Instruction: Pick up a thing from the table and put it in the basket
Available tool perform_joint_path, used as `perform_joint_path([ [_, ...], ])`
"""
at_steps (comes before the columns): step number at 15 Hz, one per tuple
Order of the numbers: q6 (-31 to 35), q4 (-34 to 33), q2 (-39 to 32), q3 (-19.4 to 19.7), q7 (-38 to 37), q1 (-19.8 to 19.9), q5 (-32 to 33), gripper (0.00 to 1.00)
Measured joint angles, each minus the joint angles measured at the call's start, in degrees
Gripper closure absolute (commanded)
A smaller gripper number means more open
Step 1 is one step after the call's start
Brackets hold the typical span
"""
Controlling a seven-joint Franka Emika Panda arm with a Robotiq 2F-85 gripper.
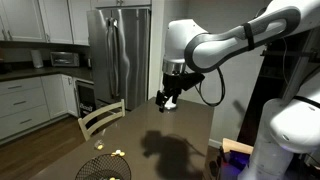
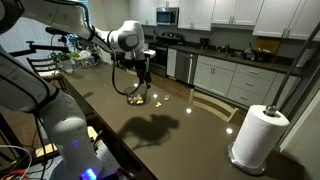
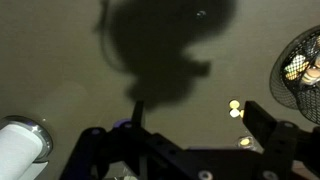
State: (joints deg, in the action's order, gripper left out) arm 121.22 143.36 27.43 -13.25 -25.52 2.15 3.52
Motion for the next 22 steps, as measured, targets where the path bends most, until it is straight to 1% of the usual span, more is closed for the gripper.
perform_joint_path([
  [13, 0.0, -0.6, -0.9, 0.2, 0.2, -0.2, 0.5, 0.00],
  [18, 0.0, -5.7, -6.2, 0.7, 3.8, -0.3, 2.5, 0.00],
  [22, 0.0, -11.7, -12.8, 2.5, 10.7, -1.1, 2.9, 0.00],
])
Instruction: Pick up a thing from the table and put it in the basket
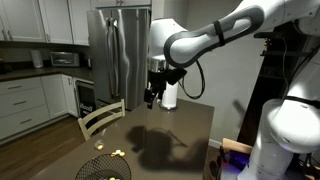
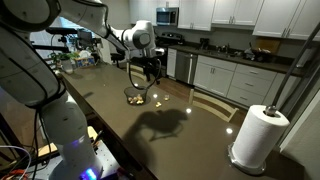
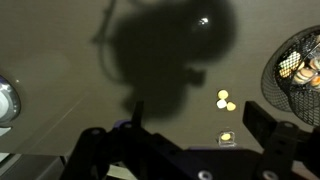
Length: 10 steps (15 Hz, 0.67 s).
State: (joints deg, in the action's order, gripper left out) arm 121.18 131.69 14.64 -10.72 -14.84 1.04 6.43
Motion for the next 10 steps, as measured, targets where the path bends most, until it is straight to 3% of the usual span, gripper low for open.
perform_joint_path([
  [10, -0.8, -14.6, -18.0, 4.0, 16.5, -2.8, -0.1, 0.00],
])
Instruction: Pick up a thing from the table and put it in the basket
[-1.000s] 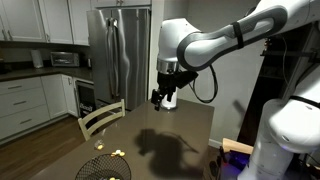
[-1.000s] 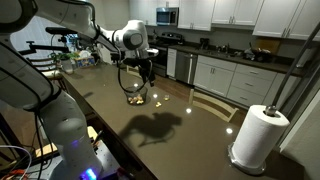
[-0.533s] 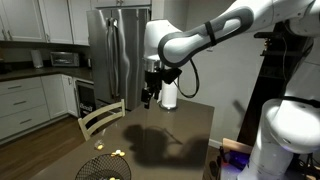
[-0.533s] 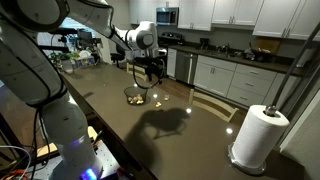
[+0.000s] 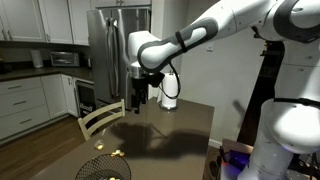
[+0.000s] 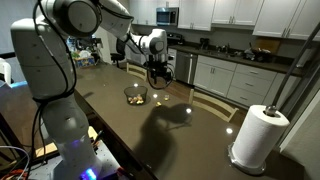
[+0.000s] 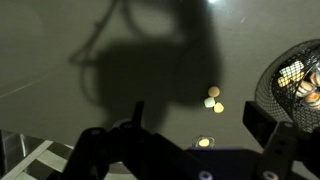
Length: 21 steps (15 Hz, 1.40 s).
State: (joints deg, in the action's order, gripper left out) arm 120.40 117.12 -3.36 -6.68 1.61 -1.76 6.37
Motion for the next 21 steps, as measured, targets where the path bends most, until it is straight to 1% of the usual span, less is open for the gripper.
perform_joint_path([
  [4, -1.8, -5.4, -7.4, 0.0, 3.6, -0.7, 0.0, 0.00],
  [7, -1.3, -7.3, -13.3, -0.3, 6.0, -1.9, -0.3, 0.00],
  [14, -0.2, -13.3, -26.5, -2.7, 12.1, -3.9, -0.5, 0.00],
  [16, -0.2, -15.1, -28.4, -3.0, 12.9, -4.0, -0.5, 0.00],
  [21, -0.2, -17.9, -28.6, -2.9, 16.5, -3.7, -0.5, 0.00],
])
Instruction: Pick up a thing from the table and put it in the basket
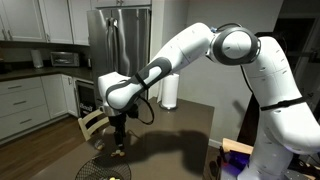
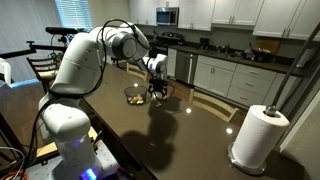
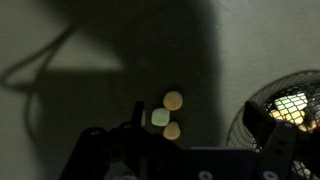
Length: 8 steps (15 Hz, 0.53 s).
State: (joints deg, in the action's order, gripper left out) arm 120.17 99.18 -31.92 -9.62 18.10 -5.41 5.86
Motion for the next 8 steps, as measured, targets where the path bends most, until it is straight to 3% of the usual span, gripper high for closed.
perform_joint_path([
  [8, -0.7, -3.0, -0.5, 0.1, 6.0, 2.3, -1.8, 0.00],
])
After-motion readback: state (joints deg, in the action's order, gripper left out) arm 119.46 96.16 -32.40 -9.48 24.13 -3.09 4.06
